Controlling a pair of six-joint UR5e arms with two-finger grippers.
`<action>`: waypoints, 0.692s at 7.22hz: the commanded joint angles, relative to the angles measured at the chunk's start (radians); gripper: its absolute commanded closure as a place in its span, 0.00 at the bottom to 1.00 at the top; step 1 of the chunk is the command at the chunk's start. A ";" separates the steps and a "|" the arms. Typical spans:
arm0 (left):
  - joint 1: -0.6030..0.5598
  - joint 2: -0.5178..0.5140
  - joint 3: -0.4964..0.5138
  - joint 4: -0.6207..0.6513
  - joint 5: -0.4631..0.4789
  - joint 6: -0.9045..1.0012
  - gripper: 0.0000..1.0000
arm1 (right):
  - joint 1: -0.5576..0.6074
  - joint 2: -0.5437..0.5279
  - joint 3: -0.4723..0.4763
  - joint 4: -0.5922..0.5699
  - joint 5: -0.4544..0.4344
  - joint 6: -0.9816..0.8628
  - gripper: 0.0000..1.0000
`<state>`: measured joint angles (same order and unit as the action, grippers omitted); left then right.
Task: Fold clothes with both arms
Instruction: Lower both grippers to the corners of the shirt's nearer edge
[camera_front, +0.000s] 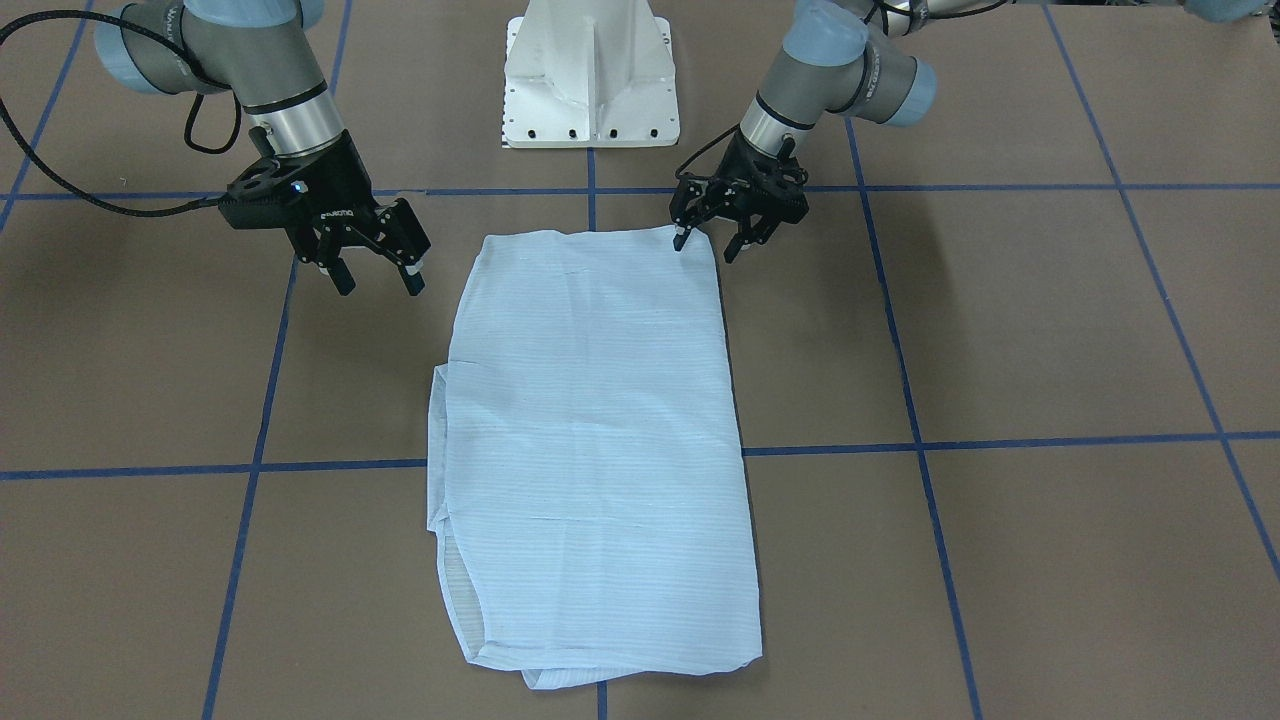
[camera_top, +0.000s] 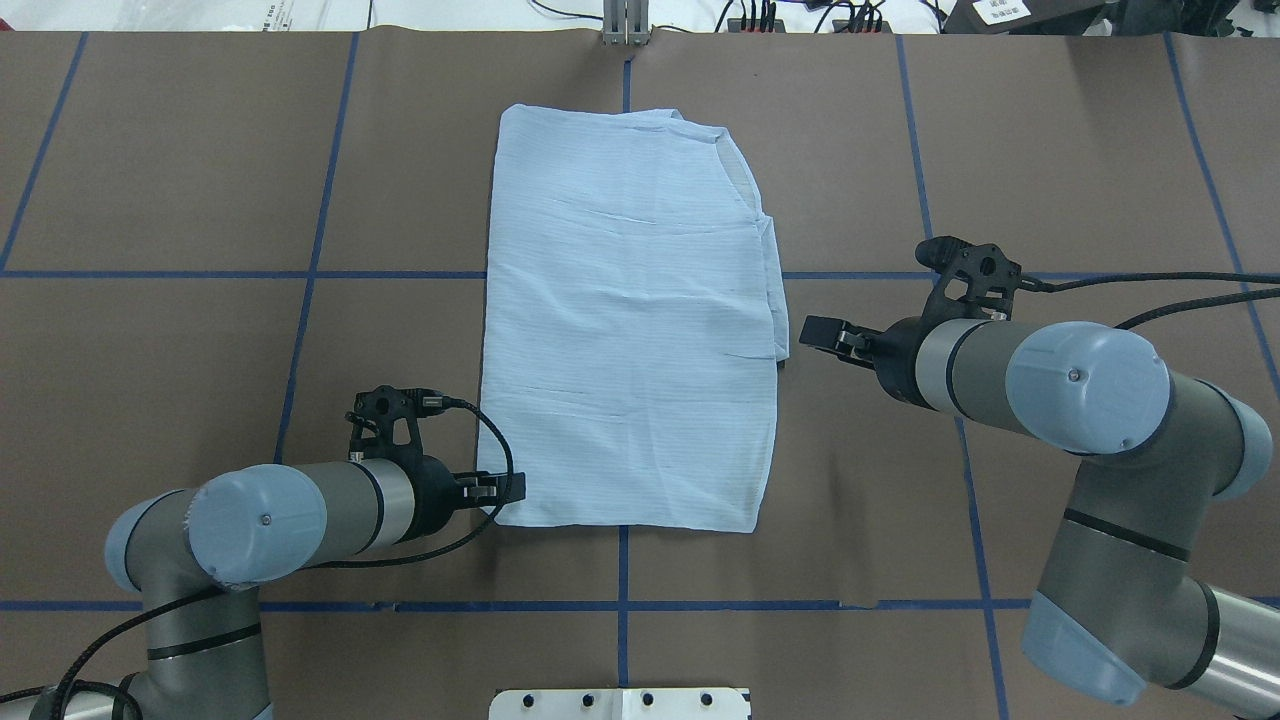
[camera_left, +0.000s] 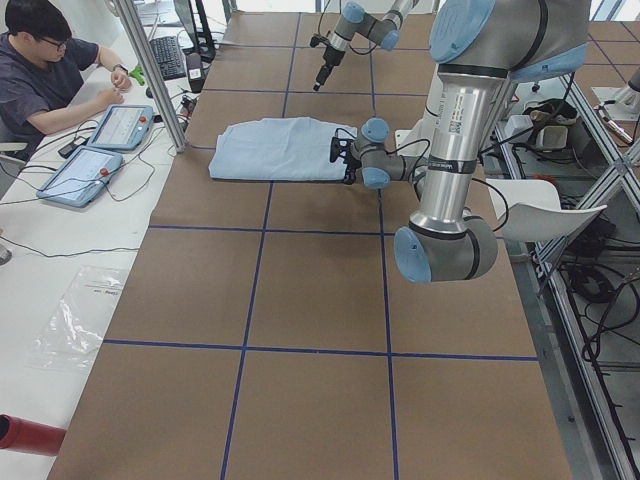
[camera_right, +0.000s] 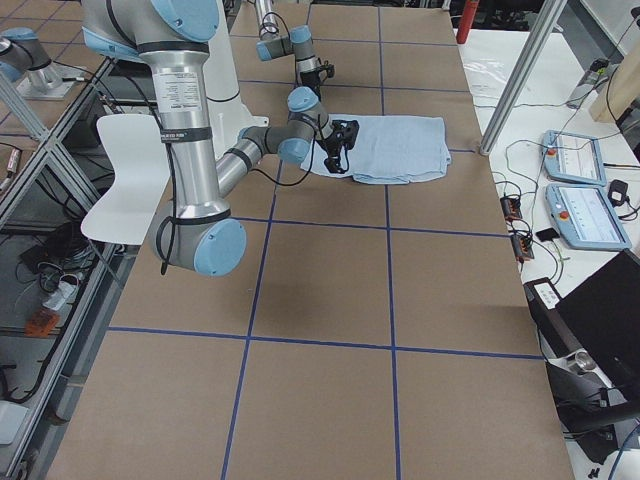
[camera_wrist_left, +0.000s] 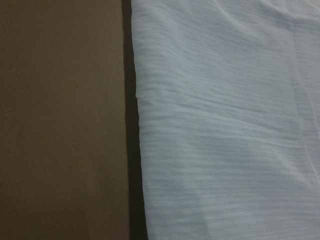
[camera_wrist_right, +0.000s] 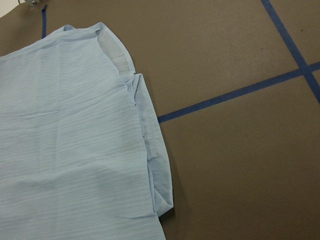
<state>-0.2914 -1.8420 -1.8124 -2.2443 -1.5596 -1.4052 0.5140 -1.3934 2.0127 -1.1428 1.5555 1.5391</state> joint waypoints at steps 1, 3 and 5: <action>0.014 -0.003 0.002 0.000 0.003 -0.011 0.73 | 0.000 0.001 0.001 0.002 0.000 -0.001 0.00; 0.015 -0.002 0.002 0.000 0.003 -0.011 0.72 | -0.002 0.001 0.001 0.000 0.000 -0.001 0.00; 0.015 0.000 0.002 0.000 0.003 -0.011 0.72 | -0.006 0.001 0.001 0.000 -0.002 0.001 0.00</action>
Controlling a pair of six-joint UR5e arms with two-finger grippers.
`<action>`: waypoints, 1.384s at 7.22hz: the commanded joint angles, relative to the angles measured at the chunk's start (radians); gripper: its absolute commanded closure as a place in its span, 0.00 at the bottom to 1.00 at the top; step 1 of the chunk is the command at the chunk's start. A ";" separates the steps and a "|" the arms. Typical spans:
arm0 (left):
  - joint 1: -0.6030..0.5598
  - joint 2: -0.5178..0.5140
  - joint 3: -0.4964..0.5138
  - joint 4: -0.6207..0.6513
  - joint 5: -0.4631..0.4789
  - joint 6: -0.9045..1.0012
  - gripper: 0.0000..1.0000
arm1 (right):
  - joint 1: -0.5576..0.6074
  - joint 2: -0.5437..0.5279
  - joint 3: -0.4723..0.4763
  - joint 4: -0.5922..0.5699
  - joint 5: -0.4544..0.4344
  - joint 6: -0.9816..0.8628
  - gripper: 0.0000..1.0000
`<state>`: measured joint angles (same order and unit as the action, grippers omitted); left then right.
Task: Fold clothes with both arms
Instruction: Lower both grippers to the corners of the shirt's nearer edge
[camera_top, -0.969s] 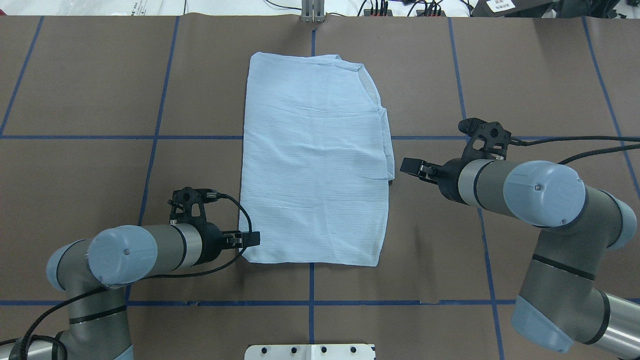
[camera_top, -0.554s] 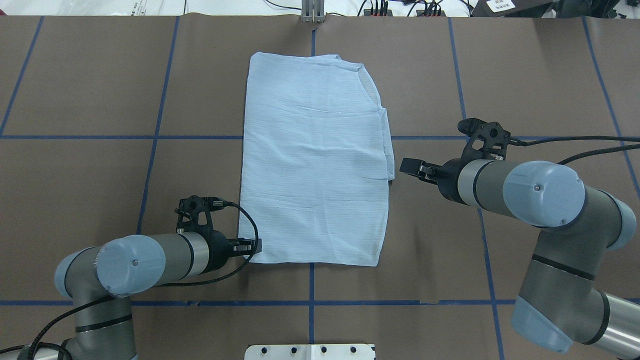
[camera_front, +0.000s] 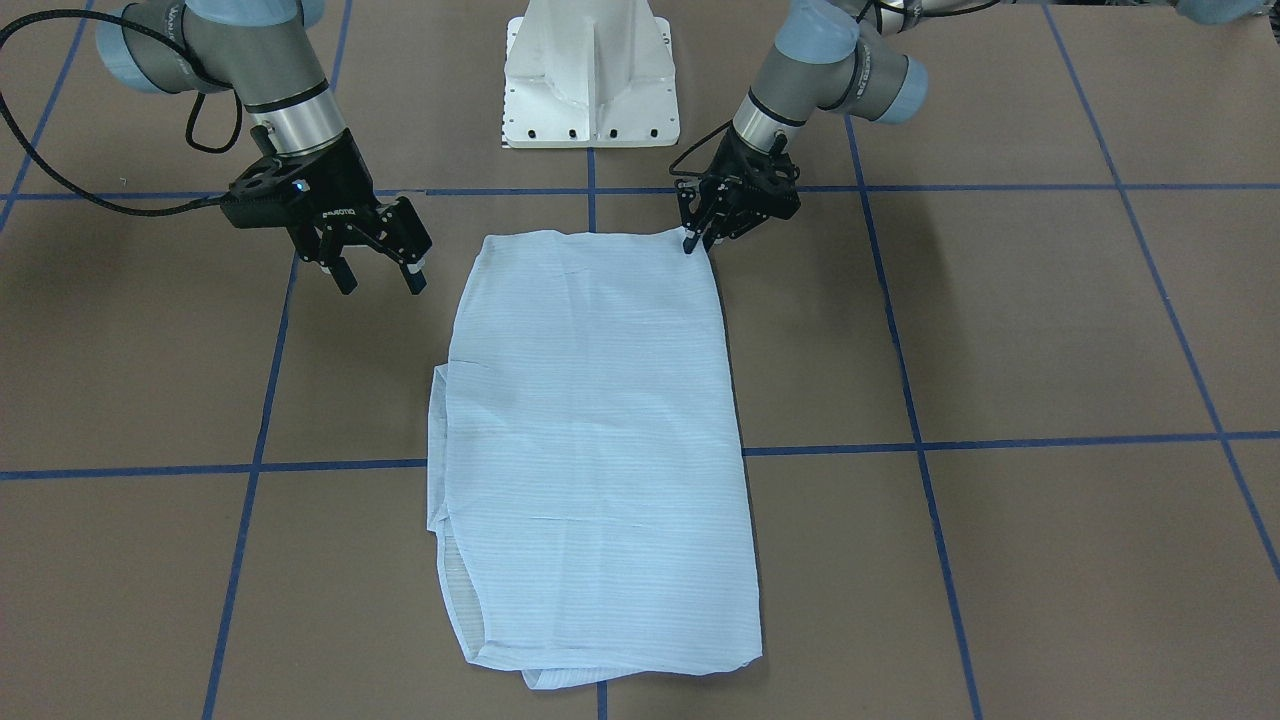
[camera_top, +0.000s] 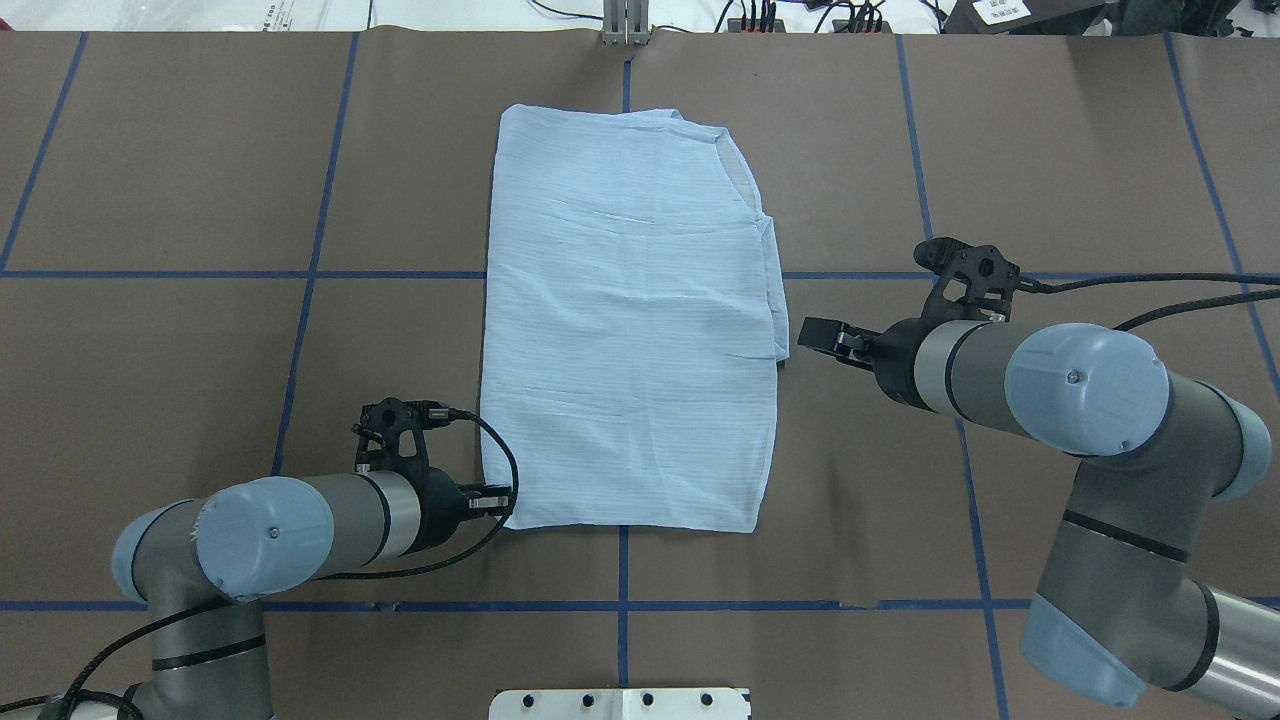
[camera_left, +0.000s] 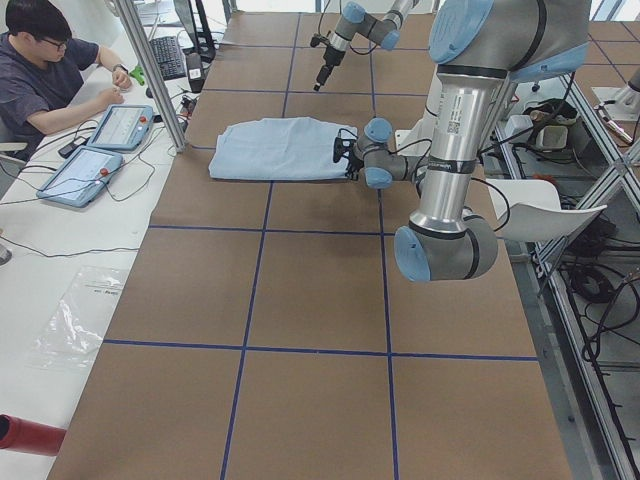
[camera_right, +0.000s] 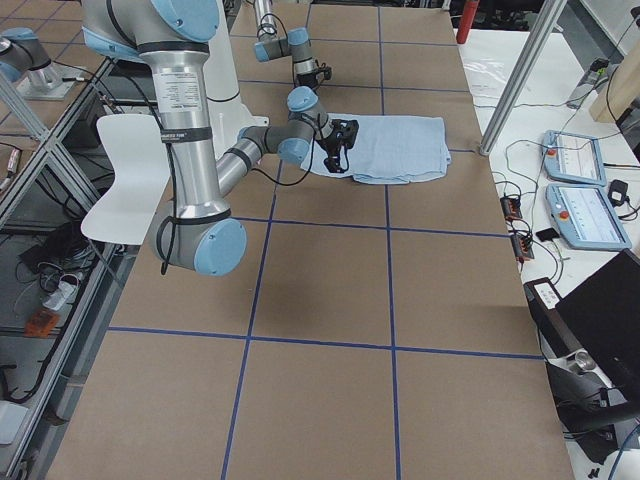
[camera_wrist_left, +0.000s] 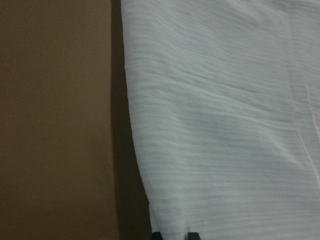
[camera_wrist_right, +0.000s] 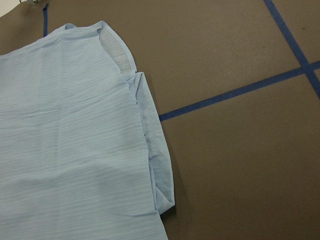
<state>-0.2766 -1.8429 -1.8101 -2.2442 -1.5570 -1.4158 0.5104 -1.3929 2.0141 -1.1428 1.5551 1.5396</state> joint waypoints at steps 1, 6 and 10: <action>0.000 -0.001 -0.002 0.000 0.002 -0.003 1.00 | -0.007 0.000 0.002 -0.003 -0.001 0.004 0.00; 0.000 -0.002 -0.014 -0.002 0.003 -0.005 1.00 | -0.174 0.286 -0.008 -0.453 -0.067 0.505 0.20; 0.000 -0.004 -0.020 -0.002 0.005 -0.005 1.00 | -0.277 0.348 -0.130 -0.459 -0.122 0.750 0.30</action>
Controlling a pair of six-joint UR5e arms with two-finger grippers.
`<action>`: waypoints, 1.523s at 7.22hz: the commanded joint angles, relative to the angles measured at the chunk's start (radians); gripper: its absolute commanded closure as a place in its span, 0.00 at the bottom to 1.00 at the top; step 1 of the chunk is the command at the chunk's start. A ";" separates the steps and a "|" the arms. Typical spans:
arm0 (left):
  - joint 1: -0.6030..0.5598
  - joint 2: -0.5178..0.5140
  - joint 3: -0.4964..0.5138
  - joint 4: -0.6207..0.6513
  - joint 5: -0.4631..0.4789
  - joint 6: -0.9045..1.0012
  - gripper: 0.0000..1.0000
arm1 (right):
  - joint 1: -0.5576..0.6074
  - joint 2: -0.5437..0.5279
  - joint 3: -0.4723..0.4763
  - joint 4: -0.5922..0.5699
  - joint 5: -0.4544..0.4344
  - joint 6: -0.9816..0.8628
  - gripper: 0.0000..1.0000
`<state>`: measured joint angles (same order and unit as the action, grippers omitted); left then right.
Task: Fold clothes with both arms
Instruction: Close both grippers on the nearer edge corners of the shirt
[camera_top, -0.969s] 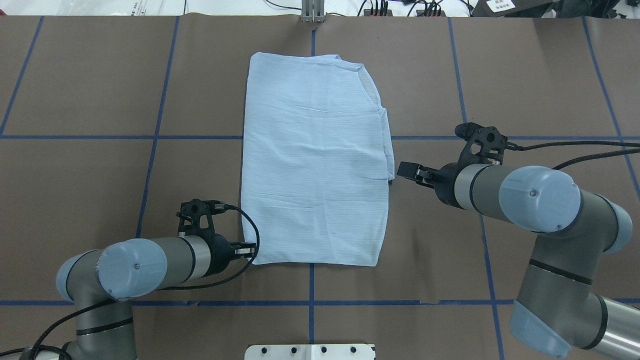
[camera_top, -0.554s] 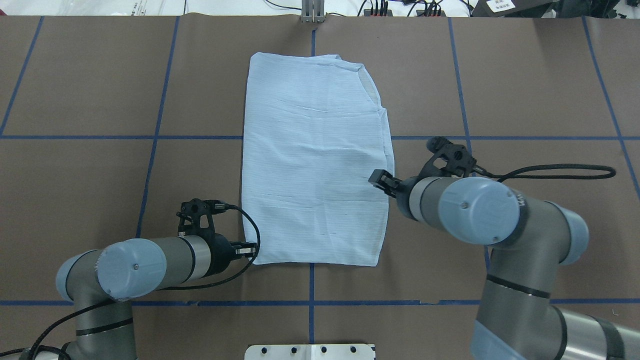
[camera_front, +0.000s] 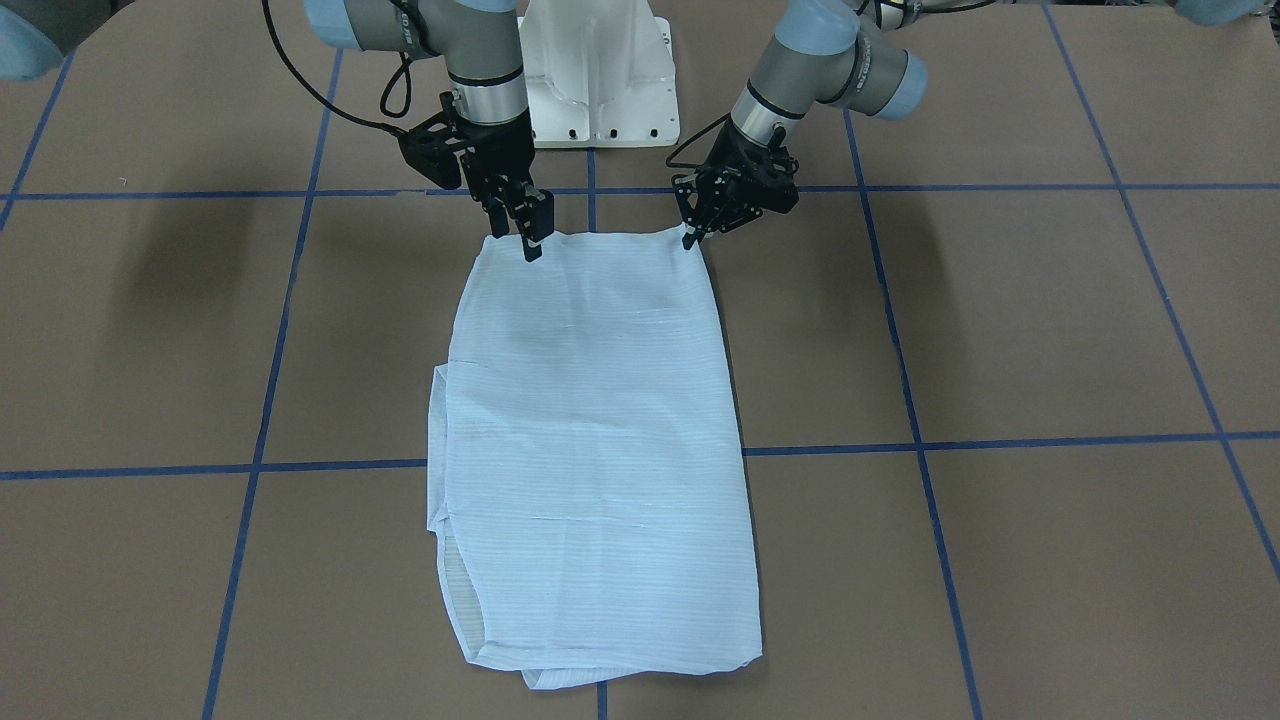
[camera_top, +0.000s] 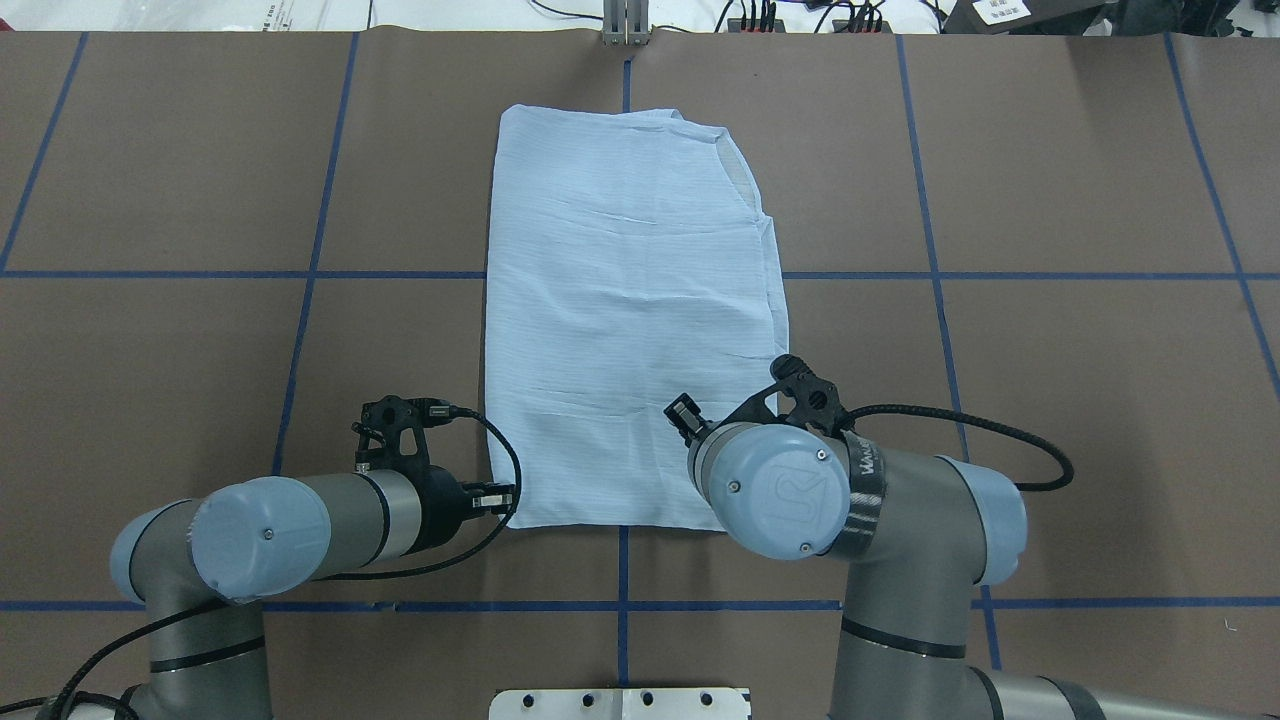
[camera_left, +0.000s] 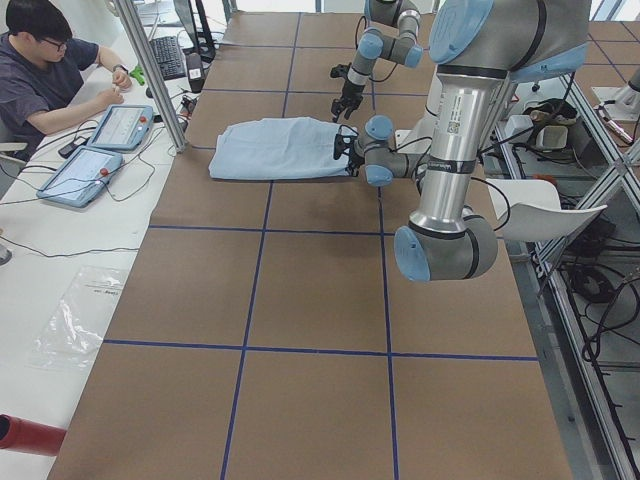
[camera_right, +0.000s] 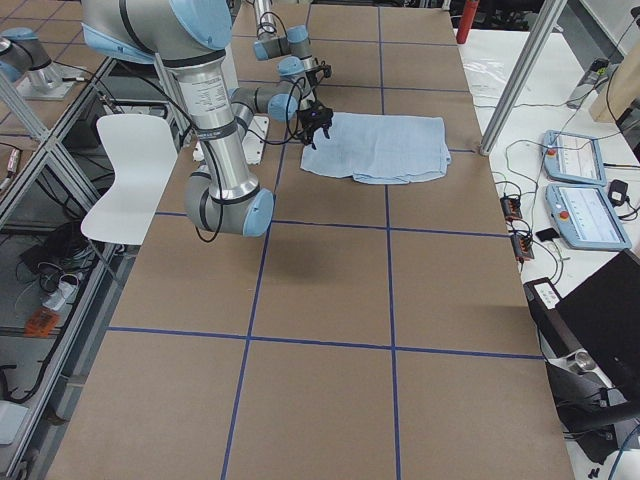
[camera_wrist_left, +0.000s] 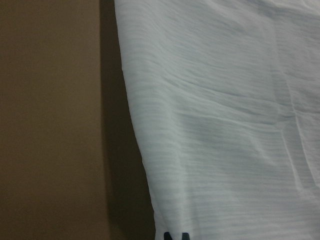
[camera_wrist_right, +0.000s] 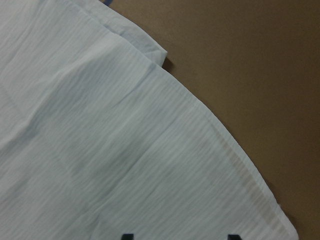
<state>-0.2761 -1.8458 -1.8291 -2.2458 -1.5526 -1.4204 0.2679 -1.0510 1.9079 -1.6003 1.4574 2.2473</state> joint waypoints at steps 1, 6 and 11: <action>0.000 -0.001 -0.002 0.000 0.000 0.000 1.00 | -0.051 0.006 -0.042 0.000 -0.052 0.057 0.29; 0.000 0.000 -0.006 0.000 -0.001 0.000 1.00 | -0.073 0.009 -0.096 0.002 -0.054 0.084 0.29; 0.000 0.002 -0.007 0.000 -0.001 0.000 1.00 | -0.088 0.075 -0.167 0.000 -0.075 0.104 0.35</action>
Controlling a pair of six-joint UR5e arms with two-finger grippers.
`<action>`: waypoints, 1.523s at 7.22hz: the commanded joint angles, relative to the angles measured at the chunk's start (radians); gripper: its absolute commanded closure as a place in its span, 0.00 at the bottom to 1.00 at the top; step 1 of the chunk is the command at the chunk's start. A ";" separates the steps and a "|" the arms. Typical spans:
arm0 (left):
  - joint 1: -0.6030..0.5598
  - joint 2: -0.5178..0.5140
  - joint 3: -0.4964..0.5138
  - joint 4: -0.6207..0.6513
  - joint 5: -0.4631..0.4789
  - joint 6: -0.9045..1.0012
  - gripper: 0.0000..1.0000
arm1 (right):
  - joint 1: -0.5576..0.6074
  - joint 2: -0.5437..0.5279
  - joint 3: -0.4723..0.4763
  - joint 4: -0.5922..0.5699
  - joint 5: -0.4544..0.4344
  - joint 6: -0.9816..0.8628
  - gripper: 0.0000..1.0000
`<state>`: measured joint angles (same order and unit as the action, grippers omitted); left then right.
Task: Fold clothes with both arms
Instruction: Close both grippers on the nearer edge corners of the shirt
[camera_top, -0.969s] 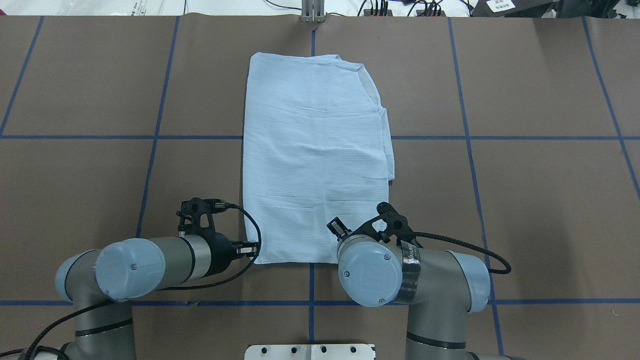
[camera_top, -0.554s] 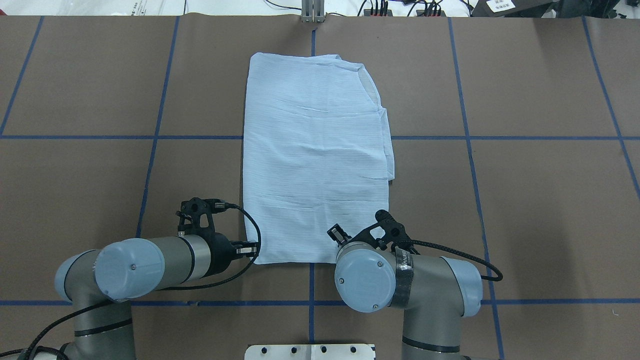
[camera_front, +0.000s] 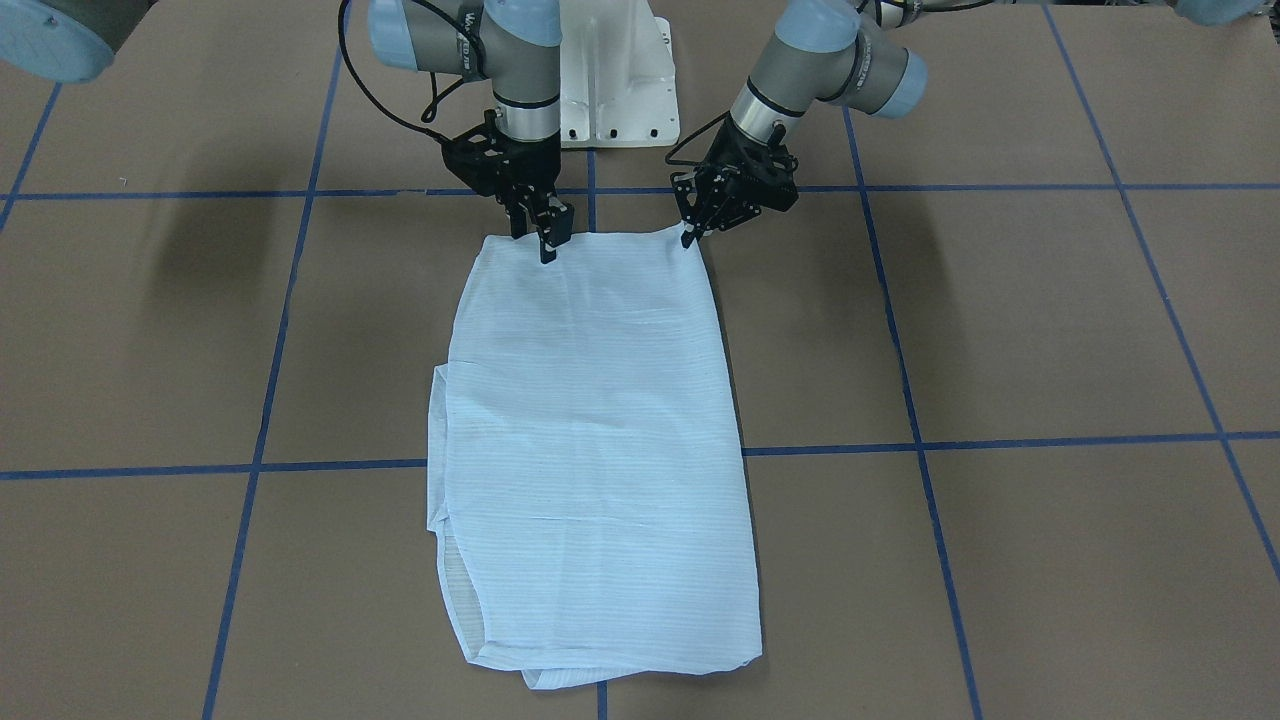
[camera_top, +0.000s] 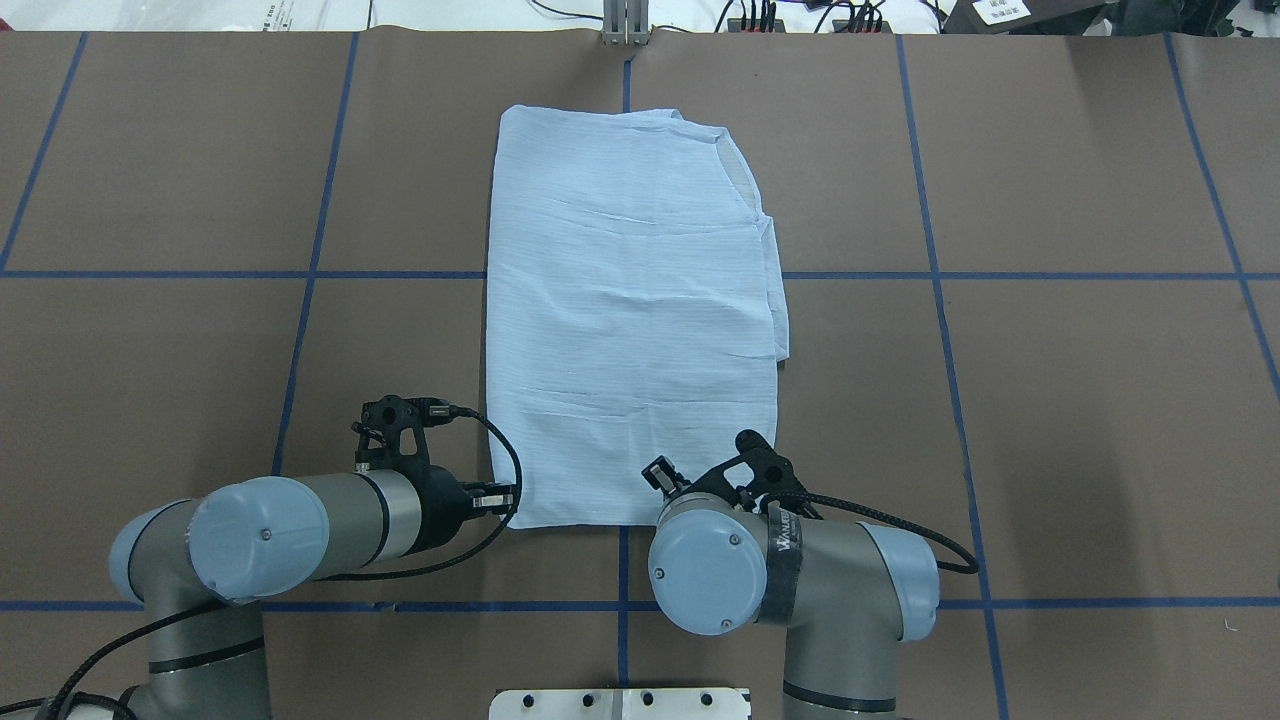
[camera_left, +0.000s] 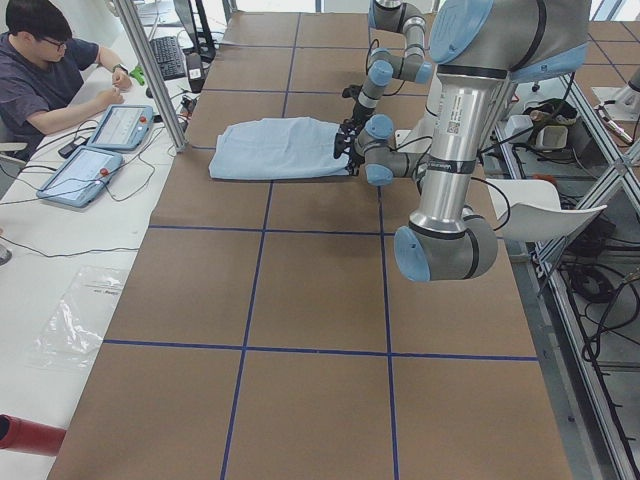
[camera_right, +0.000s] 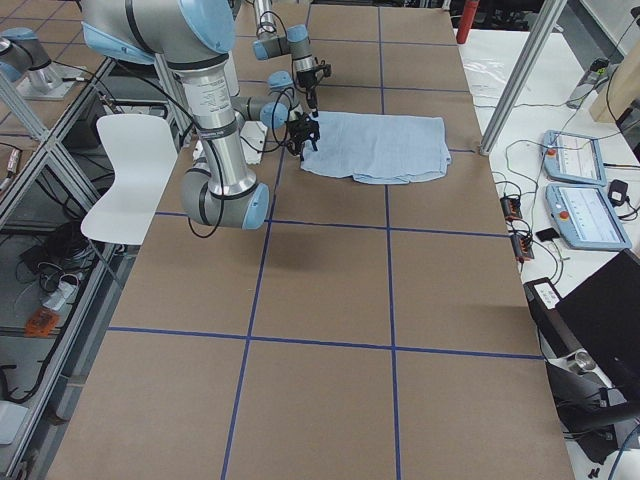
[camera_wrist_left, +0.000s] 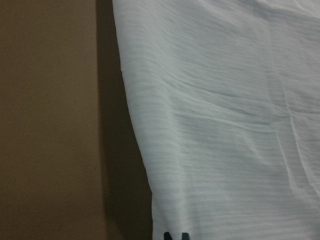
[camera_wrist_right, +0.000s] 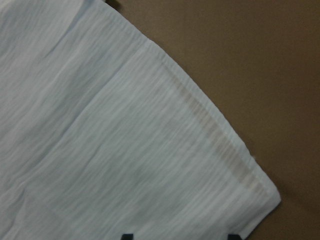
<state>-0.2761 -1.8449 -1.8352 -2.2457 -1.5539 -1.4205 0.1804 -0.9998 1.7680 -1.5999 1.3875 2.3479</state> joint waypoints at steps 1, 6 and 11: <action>0.000 0.003 -0.001 0.000 0.000 0.000 1.00 | -0.001 0.023 -0.025 0.000 -0.005 0.005 0.53; 0.000 0.000 -0.002 -0.002 0.000 0.002 1.00 | 0.016 0.017 0.002 0.000 -0.025 0.031 1.00; -0.008 -0.002 -0.379 0.319 -0.136 0.011 1.00 | 0.056 0.006 0.398 -0.325 -0.022 -0.001 1.00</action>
<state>-0.2833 -1.8436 -2.0740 -2.0690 -1.6462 -1.4101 0.2371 -0.9979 2.0089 -1.7744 1.3642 2.3536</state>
